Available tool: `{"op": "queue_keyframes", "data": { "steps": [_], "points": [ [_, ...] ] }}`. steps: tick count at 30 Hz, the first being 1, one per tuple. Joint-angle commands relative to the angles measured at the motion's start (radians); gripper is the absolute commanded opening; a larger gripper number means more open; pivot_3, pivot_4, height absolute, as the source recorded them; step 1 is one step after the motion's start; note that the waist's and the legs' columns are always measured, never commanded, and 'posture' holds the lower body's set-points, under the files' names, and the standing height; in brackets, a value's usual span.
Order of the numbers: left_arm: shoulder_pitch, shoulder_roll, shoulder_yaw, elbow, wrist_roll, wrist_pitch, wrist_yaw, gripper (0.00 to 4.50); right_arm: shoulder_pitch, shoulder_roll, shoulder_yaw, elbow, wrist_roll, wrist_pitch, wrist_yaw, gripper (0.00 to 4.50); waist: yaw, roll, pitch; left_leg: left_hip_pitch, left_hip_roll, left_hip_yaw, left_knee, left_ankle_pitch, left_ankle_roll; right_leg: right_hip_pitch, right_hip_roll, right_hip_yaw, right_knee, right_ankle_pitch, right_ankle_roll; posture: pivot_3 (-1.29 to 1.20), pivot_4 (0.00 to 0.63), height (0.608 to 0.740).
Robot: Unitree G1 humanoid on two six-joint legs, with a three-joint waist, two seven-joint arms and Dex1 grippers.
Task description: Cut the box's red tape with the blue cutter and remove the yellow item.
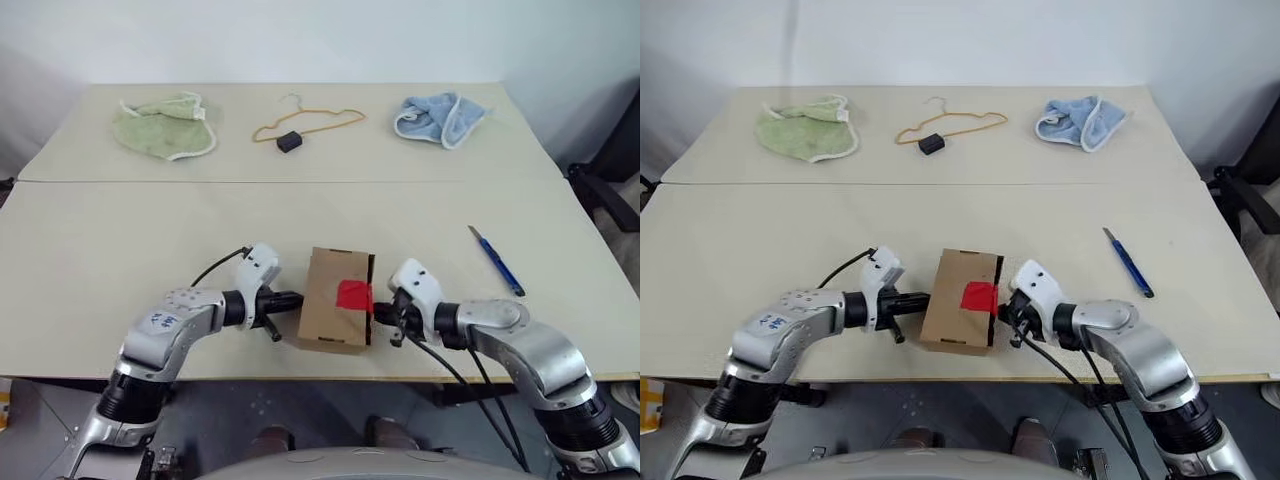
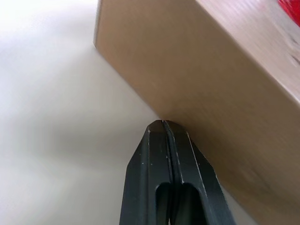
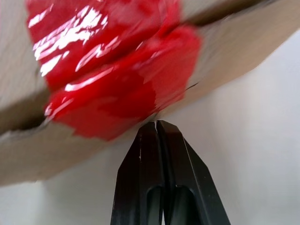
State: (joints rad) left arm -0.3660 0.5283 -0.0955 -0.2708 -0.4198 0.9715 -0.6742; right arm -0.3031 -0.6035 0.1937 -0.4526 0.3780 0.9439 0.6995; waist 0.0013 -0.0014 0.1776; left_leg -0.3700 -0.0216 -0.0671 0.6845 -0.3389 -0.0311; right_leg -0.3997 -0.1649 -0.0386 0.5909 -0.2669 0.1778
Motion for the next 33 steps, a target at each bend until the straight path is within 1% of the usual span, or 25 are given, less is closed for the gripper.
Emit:
{"op": "queue_keyframes", "data": {
  "steps": [1,4,7,9,12,13,15,17,18,19,21,25,28,33],
  "points": [
    [0.032,0.04,0.026,-0.084,-0.037,0.032,-0.015,0.0,0.003,0.02,0.005,-0.049,0.003,-0.001,-0.031,0.07,0.0,0.0,0.0,0.0,0.0,0.0,0.0,0.0,0.0,0.0,0.0,0.0,0.0,0.0,0.0,0.0,0.15,0.74],
    [0.043,0.049,0.027,-0.099,-0.042,0.04,-0.005,0.0,0.002,0.023,0.011,-0.041,-0.006,-0.013,-0.039,0.07,0.0,0.0,0.0,0.0,0.0,0.0,-0.001,0.0,0.0,0.0,0.0,0.0,0.0,0.0,0.0,0.0,0.15,0.74],
    [0.044,0.049,0.032,-0.106,-0.044,0.042,0.002,0.0,0.009,-0.002,-0.014,-0.04,0.004,-0.009,-0.032,0.07,0.0,0.0,0.0,0.0,0.0,0.0,-0.001,0.0,0.0,0.0,0.0,0.0,0.0,0.0,-0.001,0.0,0.15,0.74],
    [0.045,0.056,0.036,-0.115,-0.051,0.043,-0.006,0.0,0.02,-0.044,-0.06,-0.038,0.021,0.002,-0.009,0.07,0.001,0.0,0.0,0.0,0.0,0.0,-0.001,0.0,0.0,0.0,0.0,0.0,0.0,0.0,-0.001,0.0,0.15,0.74],
    [0.048,0.091,0.048,-0.128,-0.074,0.047,-0.04,0.0,0.01,-0.064,-0.201,-0.039,0.114,0.104,-0.009,0.07,0.002,0.0,0.0,0.0,0.0,0.0,-0.001,0.0,0.0,0.0,0.0,0.0,0.0,0.0,-0.001,0.0,0.15,0.74],
    [0.047,0.112,0.055,-0.129,-0.084,0.047,-0.059,0.0,-0.002,-0.067,-0.248,-0.043,0.153,0.149,-0.006,0.45,0.002,0.0,0.0,0.0,0.0,0.0,-0.001,0.0,0.0,0.0,0.0,0.0,0.0,0.0,-0.001,0.0,0.15,0.74],
    [0.034,0.167,0.07,-0.117,-0.106,0.047,-0.109,0.0,-0.034,-0.072,-0.327,-0.047,0.225,0.246,-0.004,0.96,-0.002,0.0,0.0,0.0,0.0,0.0,-0.002,0.0,0.0,-0.001,0.0,0.0,0.0,-0.001,-0.001,0.0,0.15,0.74],
    [-0.005,0.218,0.094,-0.083,-0.132,0.036,-0.17,0.0,-0.072,-0.065,-0.397,-0.049,0.307,0.363,-0.008,1.66,-0.003,0.0,0.0,0.0,0.001,0.0,-0.002,0.0,0.0,-0.001,0.001,0.0,0.0,-0.001,-0.002,0.0,0.15,0.74],
    [-0.053,0.226,0.115,-0.059,-0.162,0.032,-0.204,0.0,-0.109,-0.029,-0.447,-0.045,0.351,0.449,-0.027,2.02,-0.002,0.0,0.0,0.0,0.001,0.0,-0.002,0.0,0.0,-0.002,0.001,0.0,0.0,-0.001,-0.002,0.0,0.15,0.74],
    [-0.105,0.226,0.129,-0.039,-0.187,0.032,-0.227,0.0,-0.147,0.014,-0.492,-0.042,0.384,0.533,-0.048,2.36,-0.001,-0.001,0.0,-0.001,0.001,0.0,-0.003,0.0,0.0,-0.002,0.001,0.0,0.001,-0.001,-0.002,0.0,0.15,0.74],
    [-0.187,0.218,0.121,-0.008,-0.206,0.014,-0.265,0.0,-0.2,0.078,-0.535,-0.053,0.427,0.643,-0.081,3.06,0.001,-0.001,0.001,-0.001,0.001,0.0,-0.002,0.0,0.0,-0.003,0.001,0.0,0.002,-0.001,-0.003,0.0,0.15,0.74],
    [-0.296,0.172,0.017,0.054,-0.141,-0.049,-0.273,0.0,-0.22,0.144,-0.516,-0.069,0.494,0.67,-0.182,4.48,0.004,-0.001,0.001,-0.001,0.0,0.0,-0.004,0.0,0.001,-0.003,0.001,0.0,0.0,-0.001,-0.002,0.0,0.15,0.74],
    [-0.337,0.121,-0.051,0.115,-0.083,-0.097,-0.254,0.0,-0.21,0.172,-0.483,-0.075,0.509,0.67,-0.244,4.48,0.0,-0.001,0.001,-0.002,0.0,0.001,-0.004,-0.001,0.002,-0.004,0.001,0.0,0.0,-0.001,-0.002,0.0,0.15,0.74],
    [-0.346,0.06,-0.126,0.153,-0.01,-0.153,-0.23,0.0,-0.2,0.181,-0.451,-0.076,0.484,0.67,-0.308,4.48,-0.006,-0.001,0.001,-0.005,0.0,0.002,-0.004,-0.001,0.001,-0.01,0.001,0.001,0.001,-0.001,-0.002,0.0,0.15,0.74]
  ]
}}
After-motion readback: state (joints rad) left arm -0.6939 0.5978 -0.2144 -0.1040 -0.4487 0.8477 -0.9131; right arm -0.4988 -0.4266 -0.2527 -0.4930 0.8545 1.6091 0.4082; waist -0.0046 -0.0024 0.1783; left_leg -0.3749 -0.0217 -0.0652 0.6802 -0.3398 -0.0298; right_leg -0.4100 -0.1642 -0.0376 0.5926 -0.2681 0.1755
